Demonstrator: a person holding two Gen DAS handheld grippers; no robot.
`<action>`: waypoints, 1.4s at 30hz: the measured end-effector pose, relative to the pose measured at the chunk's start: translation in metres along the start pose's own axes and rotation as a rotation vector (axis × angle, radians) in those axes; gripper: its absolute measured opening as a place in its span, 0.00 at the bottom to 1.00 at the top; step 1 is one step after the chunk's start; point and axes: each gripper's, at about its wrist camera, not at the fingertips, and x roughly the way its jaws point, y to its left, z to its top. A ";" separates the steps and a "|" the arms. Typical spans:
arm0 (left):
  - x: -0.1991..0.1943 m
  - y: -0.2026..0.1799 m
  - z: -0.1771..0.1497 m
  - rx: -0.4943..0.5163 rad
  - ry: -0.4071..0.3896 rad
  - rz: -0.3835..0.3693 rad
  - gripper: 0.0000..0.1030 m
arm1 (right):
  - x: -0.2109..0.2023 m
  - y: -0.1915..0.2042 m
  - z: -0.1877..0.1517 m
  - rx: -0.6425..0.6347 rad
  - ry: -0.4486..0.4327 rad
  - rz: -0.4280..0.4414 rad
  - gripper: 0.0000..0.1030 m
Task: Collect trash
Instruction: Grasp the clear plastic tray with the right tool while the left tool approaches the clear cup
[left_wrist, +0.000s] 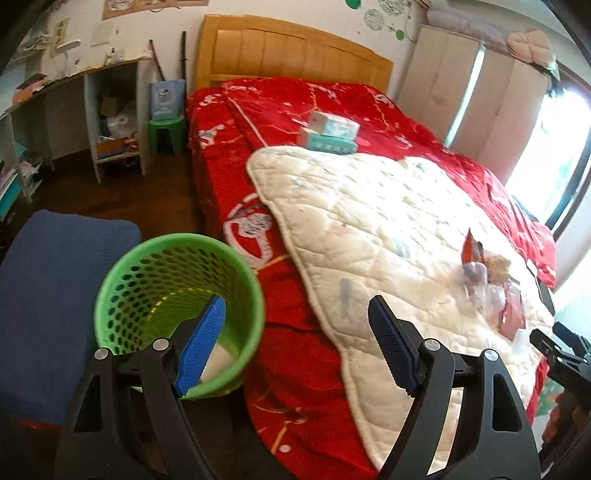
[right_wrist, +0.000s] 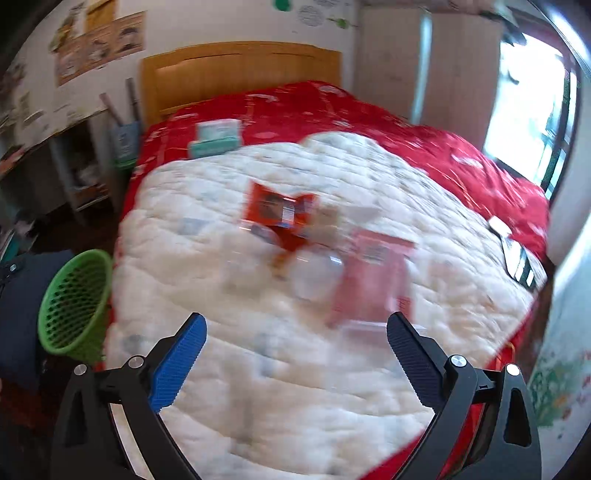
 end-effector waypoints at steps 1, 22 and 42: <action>0.002 -0.003 0.000 0.004 0.003 -0.005 0.76 | 0.003 -0.010 -0.003 0.024 0.010 -0.010 0.92; 0.028 -0.059 0.001 0.081 0.067 -0.070 0.76 | 0.048 -0.074 -0.022 0.166 0.126 0.040 0.93; 0.083 -0.171 -0.003 0.215 0.188 -0.259 0.76 | 0.033 -0.083 -0.022 0.157 0.078 0.077 0.84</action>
